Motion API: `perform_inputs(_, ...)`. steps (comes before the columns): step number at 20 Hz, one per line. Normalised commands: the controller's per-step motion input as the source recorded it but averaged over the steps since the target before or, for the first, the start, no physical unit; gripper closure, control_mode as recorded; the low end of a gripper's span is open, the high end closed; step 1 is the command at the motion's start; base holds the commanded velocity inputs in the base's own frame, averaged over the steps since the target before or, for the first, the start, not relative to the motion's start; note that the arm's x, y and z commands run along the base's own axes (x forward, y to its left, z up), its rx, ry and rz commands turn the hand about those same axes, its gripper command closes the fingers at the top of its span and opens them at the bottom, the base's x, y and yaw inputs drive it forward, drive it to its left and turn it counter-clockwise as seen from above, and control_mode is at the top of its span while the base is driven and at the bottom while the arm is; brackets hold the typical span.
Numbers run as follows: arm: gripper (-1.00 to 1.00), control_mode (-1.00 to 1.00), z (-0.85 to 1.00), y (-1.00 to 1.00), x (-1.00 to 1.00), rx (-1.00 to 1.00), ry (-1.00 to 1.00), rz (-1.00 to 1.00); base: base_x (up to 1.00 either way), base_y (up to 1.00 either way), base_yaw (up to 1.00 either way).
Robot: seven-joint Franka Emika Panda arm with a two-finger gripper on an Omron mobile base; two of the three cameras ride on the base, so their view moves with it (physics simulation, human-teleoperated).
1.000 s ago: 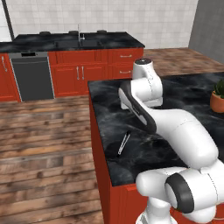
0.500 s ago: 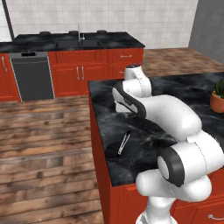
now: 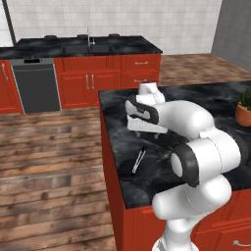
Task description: Pick up the tongs from the counter and place them near the plate next to the oven.
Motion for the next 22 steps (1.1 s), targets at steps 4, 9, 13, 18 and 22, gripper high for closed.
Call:
perform_inputs(4,-1.0,-1.0,-0.68,0.0,0.22,0.05,-0.01,0.0,0.0,0.0,0.0)
perform_inputs(9,-1.0,-1.0,-0.66,0.01,0.35,0.0,0.0,0.0,0.0,0.0,0.0)
perform_inputs(13,-1.0,-1.0,-0.58,0.0,0.34,0.0,0.05,0.0,0.0,0.0,0.0)
perform_inputs(18,-1.0,-1.0,-0.6,0.14,0.13,0.0,0.05,0.0,0.0,0.0,0.0)
perform_inputs(22,-1.0,-1.0,-0.48,0.06,0.09,0.0,0.0,0.0,0.0,0.0,0.0)
